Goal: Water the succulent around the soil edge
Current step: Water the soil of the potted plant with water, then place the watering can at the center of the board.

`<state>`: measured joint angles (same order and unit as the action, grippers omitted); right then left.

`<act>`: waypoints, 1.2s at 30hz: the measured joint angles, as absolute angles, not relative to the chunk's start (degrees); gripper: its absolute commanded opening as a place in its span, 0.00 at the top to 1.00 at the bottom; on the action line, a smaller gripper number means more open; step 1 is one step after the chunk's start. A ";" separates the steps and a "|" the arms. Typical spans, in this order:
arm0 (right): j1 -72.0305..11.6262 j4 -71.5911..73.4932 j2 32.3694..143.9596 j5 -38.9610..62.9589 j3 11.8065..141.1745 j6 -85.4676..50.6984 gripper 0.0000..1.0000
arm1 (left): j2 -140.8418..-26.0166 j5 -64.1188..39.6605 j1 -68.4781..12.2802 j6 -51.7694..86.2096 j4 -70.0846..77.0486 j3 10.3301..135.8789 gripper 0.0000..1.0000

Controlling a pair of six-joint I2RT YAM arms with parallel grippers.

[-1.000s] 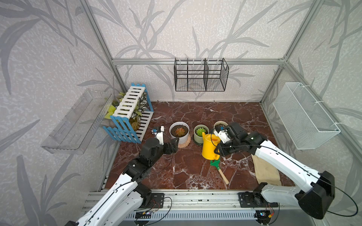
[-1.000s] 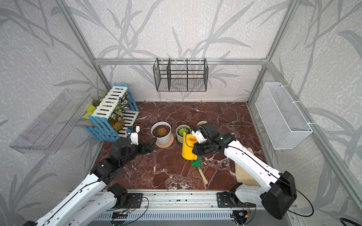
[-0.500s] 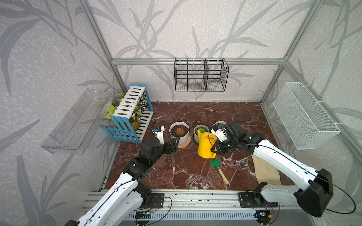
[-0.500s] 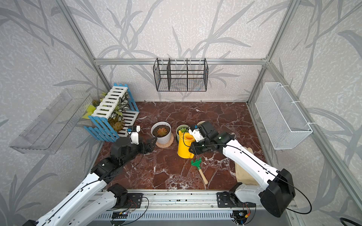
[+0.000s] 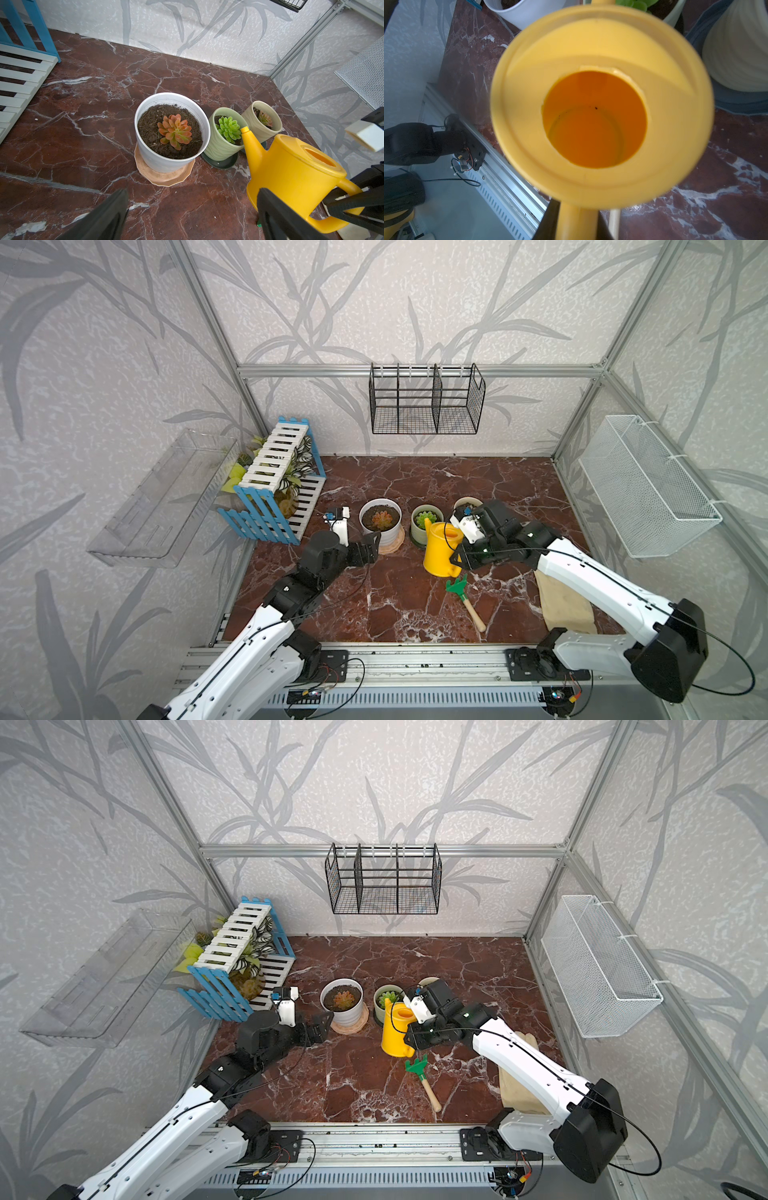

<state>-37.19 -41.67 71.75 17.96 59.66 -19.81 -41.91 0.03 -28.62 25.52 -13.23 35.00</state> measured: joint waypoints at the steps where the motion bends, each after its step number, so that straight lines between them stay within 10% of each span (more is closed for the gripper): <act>1: -37.19 -41.67 71.42 17.72 59.59 -19.88 1.00 | -41.91 0.08 -28.62 25.52 -13.23 34.98 0.00; 32: -59.61 -27.44 76.77 8.60 50.11 -11.38 1.00 | -41.87 1.02 -28.25 25.69 -13.23 34.96 0.00; 36: -61.08 -23.88 79.09 5.76 50.06 -11.09 0.88 | -41.93 1.34 -28.25 25.71 -13.23 34.96 0.00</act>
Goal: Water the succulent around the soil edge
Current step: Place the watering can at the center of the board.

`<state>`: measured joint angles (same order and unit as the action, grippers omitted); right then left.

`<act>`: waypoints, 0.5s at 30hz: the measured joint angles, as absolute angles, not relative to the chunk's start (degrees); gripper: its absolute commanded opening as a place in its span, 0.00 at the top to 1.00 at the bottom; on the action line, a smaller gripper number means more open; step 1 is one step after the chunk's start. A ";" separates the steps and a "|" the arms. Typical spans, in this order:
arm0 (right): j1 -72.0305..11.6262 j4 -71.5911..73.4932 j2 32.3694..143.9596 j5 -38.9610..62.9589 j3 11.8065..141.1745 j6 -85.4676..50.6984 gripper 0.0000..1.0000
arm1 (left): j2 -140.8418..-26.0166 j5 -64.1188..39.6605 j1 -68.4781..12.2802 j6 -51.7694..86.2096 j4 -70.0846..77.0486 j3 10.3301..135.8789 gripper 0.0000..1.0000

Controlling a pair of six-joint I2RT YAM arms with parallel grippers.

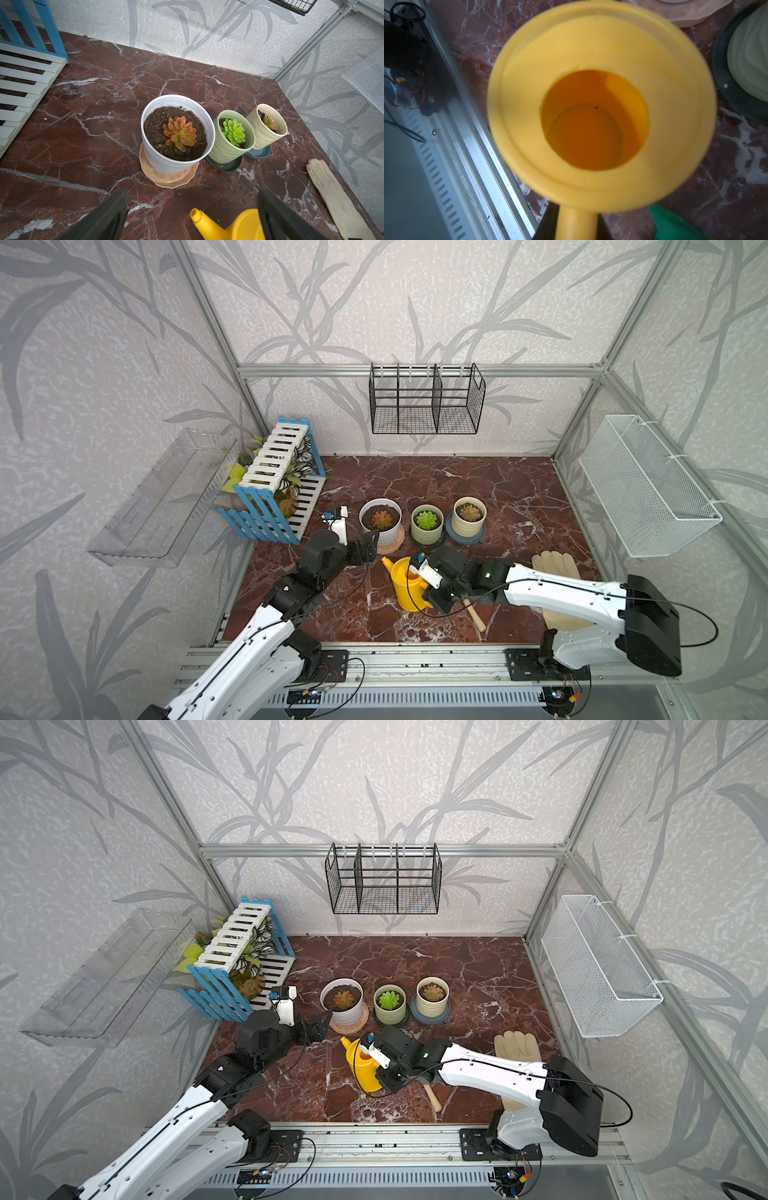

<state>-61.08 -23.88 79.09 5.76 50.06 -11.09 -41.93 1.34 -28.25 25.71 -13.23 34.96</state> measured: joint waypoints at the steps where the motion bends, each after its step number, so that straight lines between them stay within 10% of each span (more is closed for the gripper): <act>1: -61.23 -23.16 79.26 5.06 49.84 -11.11 0.84 | -41.93 1.41 -28.25 25.71 -13.23 34.96 0.00; 15: -61.30 -18.06 74.67 -1.85 43.31 -12.62 0.22 | -41.93 2.85 -28.01 26.65 -13.10 34.37 0.00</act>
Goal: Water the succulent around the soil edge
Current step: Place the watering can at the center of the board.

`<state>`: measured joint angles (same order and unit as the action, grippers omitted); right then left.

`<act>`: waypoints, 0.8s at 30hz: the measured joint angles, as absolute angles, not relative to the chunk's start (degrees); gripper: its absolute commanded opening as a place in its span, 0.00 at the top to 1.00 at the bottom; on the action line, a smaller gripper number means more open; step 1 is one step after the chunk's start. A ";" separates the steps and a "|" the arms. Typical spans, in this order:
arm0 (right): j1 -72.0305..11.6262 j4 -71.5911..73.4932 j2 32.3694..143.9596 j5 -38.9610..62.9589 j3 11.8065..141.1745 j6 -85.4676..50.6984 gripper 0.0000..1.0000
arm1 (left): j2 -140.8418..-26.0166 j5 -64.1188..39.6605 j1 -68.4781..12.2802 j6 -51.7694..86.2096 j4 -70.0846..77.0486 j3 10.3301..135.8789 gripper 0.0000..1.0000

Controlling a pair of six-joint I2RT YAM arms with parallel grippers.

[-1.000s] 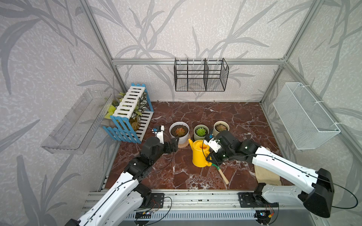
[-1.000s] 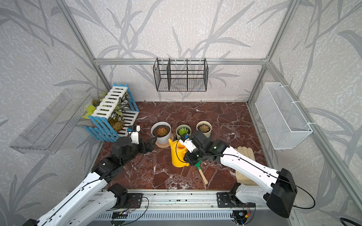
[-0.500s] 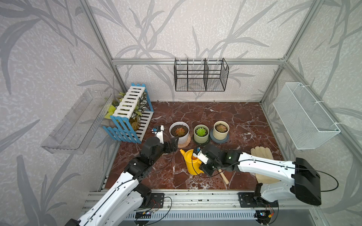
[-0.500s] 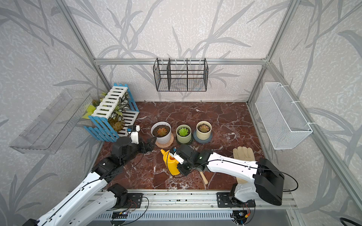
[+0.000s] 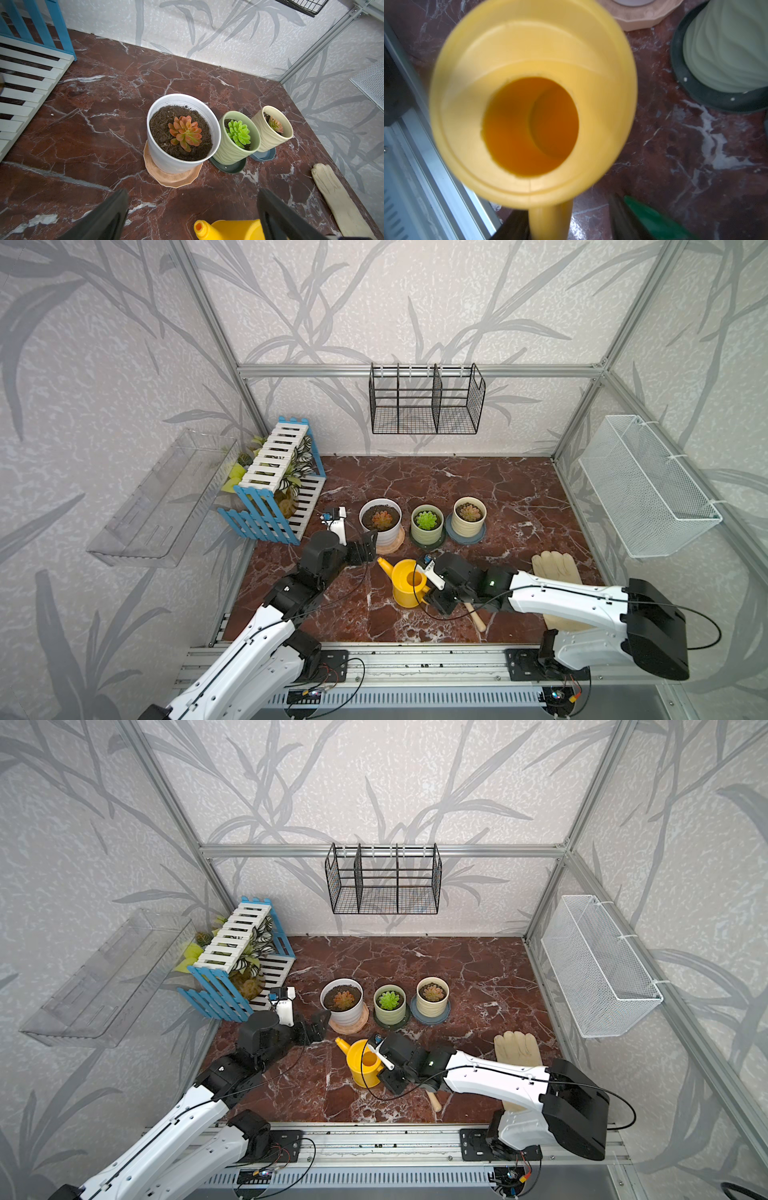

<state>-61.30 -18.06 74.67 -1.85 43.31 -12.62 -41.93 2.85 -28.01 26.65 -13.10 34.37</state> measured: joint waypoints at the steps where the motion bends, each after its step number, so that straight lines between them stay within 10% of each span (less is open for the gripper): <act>1: -61.30 -17.87 73.49 -2.39 42.96 -12.62 0.16 | -41.95 3.05 -28.01 26.65 -13.10 34.37 0.00; 3: -61.30 -17.78 70.50 -3.33 42.19 -12.67 0.00 | -42.02 3.51 -27.99 26.70 -13.10 34.37 0.00; 24: -60.64 -11.84 55.99 -23.59 41.01 -14.37 0.01 | -67.09 19.79 -25.65 14.13 11.16 38.39 0.00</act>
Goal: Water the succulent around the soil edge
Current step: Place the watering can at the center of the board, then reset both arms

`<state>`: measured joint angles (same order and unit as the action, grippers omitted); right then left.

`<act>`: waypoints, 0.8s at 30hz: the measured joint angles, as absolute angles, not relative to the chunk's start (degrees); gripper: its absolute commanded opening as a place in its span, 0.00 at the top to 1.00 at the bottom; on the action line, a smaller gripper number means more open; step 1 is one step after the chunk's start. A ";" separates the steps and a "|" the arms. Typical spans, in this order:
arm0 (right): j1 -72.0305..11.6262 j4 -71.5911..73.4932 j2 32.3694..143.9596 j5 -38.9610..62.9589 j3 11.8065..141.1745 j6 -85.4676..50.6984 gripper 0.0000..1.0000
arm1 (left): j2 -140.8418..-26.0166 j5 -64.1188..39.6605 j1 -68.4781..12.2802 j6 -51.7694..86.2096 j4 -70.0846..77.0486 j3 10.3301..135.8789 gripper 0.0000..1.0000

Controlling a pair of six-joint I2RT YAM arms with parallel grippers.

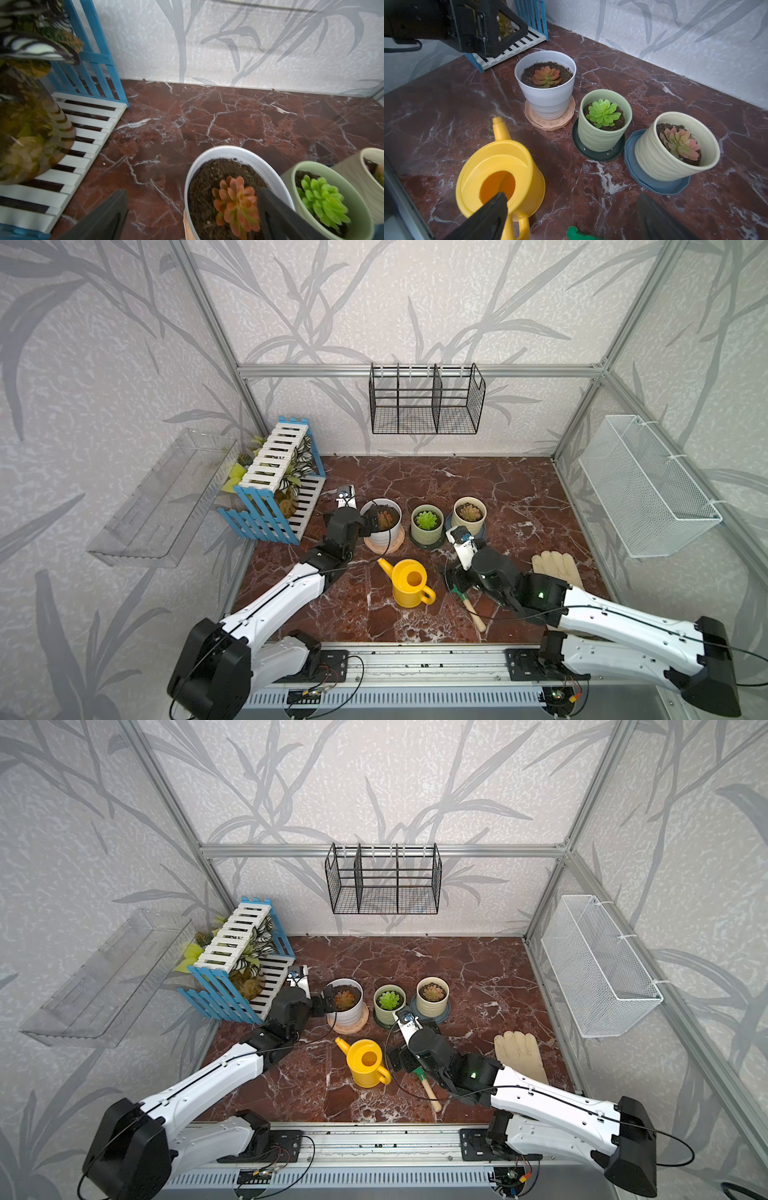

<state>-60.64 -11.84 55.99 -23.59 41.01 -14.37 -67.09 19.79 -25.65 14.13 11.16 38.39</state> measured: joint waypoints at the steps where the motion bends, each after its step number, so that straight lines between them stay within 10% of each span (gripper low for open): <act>1: -60.42 -11.73 55.88 -24.01 40.82 -14.57 0.01 | -68.05 19.90 -24.91 13.45 13.04 38.46 0.00; 24: -57.36 -8.58 50.09 -25.47 36.12 -15.18 0.01 | -79.66 15.42 -8.97 3.14 40.56 27.24 0.00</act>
